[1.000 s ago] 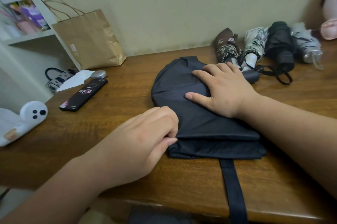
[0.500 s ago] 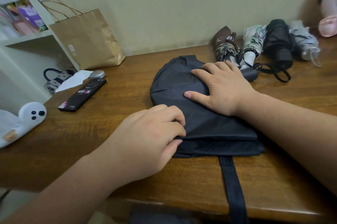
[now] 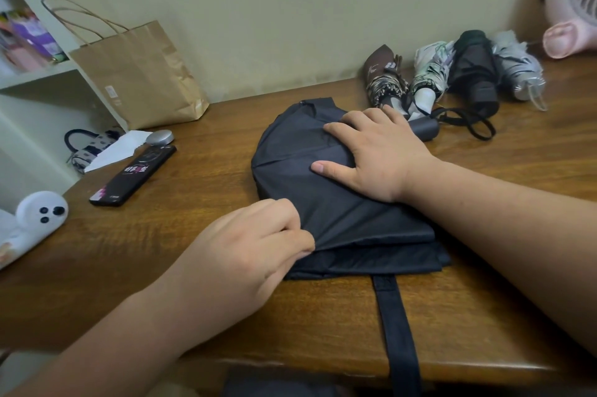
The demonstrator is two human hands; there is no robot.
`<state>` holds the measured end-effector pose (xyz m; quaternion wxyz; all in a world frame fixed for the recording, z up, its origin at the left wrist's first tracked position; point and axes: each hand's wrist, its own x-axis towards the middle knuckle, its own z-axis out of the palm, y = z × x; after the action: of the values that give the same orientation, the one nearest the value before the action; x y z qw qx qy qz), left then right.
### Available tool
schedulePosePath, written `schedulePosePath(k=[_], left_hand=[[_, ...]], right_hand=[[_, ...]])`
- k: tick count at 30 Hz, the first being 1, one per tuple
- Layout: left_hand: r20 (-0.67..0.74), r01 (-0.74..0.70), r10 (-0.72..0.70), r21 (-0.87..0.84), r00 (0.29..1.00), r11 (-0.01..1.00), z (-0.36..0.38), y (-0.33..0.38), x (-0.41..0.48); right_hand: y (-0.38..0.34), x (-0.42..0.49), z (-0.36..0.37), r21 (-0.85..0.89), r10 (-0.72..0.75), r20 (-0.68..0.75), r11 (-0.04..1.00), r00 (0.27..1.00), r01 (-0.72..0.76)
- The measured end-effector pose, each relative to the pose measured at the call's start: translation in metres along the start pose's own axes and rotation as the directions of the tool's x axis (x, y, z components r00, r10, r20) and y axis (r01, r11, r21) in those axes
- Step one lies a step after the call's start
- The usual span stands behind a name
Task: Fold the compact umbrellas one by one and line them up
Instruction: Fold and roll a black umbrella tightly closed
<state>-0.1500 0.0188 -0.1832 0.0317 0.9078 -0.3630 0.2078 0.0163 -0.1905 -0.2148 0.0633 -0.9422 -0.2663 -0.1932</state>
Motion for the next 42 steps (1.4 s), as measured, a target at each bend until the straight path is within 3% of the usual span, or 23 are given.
schedulePosePath(k=[7, 11, 13, 17, 21, 23, 25, 27, 28, 30, 31, 32, 37, 42], left_hand=[[0.111, 0.049, -0.051, 0.022, 0.993, 0.999, -0.005, 0.010, 0.006], [0.208, 0.113, -0.151, 0.185, 0.966, 0.976, -0.003, 0.030, 0.030], [0.246, 0.129, -0.161, 0.141, 0.956, 0.982, 0.001, 0.048, 0.041], [0.360, 0.300, -0.270, -0.029, 0.893, 0.954, 0.012, 0.086, 0.051], [0.443, 0.283, -0.245, -0.019, 0.862, 0.959, 0.030, 0.105, 0.034], [0.279, 0.240, -0.194, -0.139, 0.940, 0.961, 0.032, 0.109, 0.017], [-0.016, 0.224, -0.239, -0.286, 0.971, 0.932, 0.022, 0.101, 0.002], [-0.221, 0.365, -0.443, -0.319, 0.869, 0.875, 0.001, 0.084, -0.010], [-0.227, 0.492, -0.591, -0.373, 0.774, 0.787, -0.009, 0.073, -0.016], [0.018, 0.723, -0.864, -0.556, 0.503, 0.409, -0.021, 0.054, -0.020], [0.191, 0.779, -0.900, -0.590, 0.392, 0.214, -0.021, 0.046, -0.020], [0.305, 0.808, -0.887, -0.577, 0.347, 0.118, -0.021, 0.040, -0.019], [0.399, 0.824, -0.837, -0.557, 0.375, 0.104, -0.017, 0.037, -0.007], [0.436, 0.856, -0.805, -0.491, 0.403, 0.163, -0.015, 0.029, -0.001]], right_hand=[[0.000, 0.000, -0.001, -0.005, 0.002, 0.002, 1.000, 1.000, -0.002], [0.000, 0.000, -0.001, 0.005, 0.002, 0.006, 1.000, 1.000, -0.002], [0.000, 0.000, -0.001, -0.001, -0.002, 0.001, 1.000, 1.000, 0.002], [0.001, 0.001, 0.001, -0.011, -0.004, -0.015, 1.000, 1.000, 0.004], [0.002, 0.001, 0.003, -0.018, -0.014, -0.024, 1.000, 1.000, 0.013], [0.002, 0.002, 0.003, -0.018, -0.015, -0.022, 1.000, 1.000, 0.015], [0.001, 0.002, 0.003, -0.017, -0.016, -0.017, 1.000, 1.000, 0.016], [0.002, 0.002, 0.003, -0.016, -0.015, -0.024, 1.000, 1.000, 0.014], [0.002, 0.001, 0.003, -0.015, -0.014, -0.029, 1.000, 0.999, 0.014], [0.002, 0.000, 0.002, -0.007, -0.013, -0.022, 1.000, 1.000, 0.013], [0.002, 0.001, 0.002, -0.004, -0.013, -0.015, 1.000, 1.000, 0.012], [0.002, 0.001, 0.001, -0.003, -0.012, -0.013, 1.000, 1.000, 0.012], [0.002, 0.001, 0.001, -0.009, -0.013, -0.017, 1.000, 1.000, 0.013], [0.001, 0.001, 0.001, -0.003, -0.006, -0.011, 1.000, 1.000, 0.006]])
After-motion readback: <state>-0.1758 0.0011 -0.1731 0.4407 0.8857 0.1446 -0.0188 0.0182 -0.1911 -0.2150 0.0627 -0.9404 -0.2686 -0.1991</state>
